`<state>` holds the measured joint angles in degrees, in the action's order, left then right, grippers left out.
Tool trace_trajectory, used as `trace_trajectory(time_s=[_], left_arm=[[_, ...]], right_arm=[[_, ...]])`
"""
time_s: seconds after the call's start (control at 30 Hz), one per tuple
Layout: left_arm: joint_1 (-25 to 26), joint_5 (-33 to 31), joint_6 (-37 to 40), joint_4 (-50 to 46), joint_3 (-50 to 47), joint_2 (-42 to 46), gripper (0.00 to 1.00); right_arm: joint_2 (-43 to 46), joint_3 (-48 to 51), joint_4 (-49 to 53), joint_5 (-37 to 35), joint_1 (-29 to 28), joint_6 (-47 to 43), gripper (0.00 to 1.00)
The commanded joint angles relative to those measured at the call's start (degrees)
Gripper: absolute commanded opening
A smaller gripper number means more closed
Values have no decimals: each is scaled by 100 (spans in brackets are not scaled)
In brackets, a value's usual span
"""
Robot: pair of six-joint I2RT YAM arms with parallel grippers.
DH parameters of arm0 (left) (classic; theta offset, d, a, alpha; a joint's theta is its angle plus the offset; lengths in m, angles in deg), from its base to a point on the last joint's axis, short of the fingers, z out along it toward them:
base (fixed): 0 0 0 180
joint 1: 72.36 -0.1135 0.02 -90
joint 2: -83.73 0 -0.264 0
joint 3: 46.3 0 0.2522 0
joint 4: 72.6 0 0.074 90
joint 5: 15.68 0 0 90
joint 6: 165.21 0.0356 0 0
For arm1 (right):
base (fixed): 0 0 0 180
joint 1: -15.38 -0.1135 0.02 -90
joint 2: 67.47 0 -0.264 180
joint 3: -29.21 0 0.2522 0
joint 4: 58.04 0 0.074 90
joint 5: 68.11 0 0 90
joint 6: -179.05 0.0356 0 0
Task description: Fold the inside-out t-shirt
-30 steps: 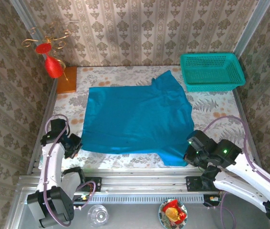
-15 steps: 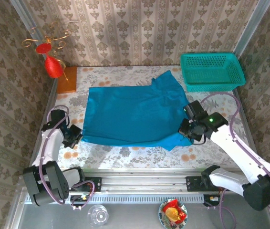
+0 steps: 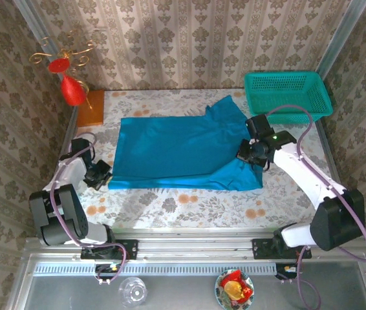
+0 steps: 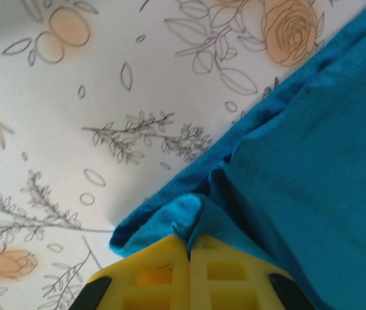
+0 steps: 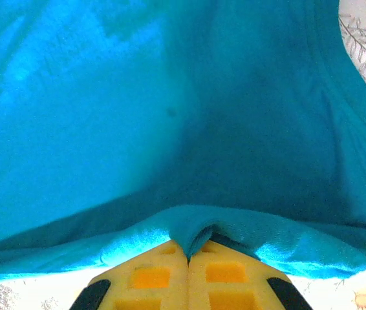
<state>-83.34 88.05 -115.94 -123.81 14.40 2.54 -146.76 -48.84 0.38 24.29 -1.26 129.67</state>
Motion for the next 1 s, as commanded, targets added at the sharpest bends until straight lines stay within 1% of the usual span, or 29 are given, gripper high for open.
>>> trace_trajectory(time_s=[0.0,0.23,0.37,0.47,0.57,0.77,0.87,0.9,0.97], left_arm=[[-36,43,251,91,342,-207,1],[-28,112,525,45,694,-821,2],[-27,64,617,27,881,-1107,7],[-27,-20,660,-38,1013,-1229,14],[-10,55,743,-41,1096,-1204,17],[112,50,869,-91,1149,-842,27],[181,33,950,-181,1134,-662,32],[212,32,982,-203,1114,-591,33],[288,93,1067,-207,1070,-481,32]], right_arm=[[-284,-262,-150,94,111,-268,0],[-842,-545,-311,262,249,-421,0],[-1150,-721,-311,245,273,-488,0],[-1312,-784,-330,227,316,-507,0],[-1433,-844,-345,194,352,-510,0],[-1555,-940,-270,-121,398,-520,0],[-1540,-971,-205,-293,404,-498,8],[-1509,-980,-180,-324,404,-494,15],[-1419,-981,-141,-306,406,-504,20]])
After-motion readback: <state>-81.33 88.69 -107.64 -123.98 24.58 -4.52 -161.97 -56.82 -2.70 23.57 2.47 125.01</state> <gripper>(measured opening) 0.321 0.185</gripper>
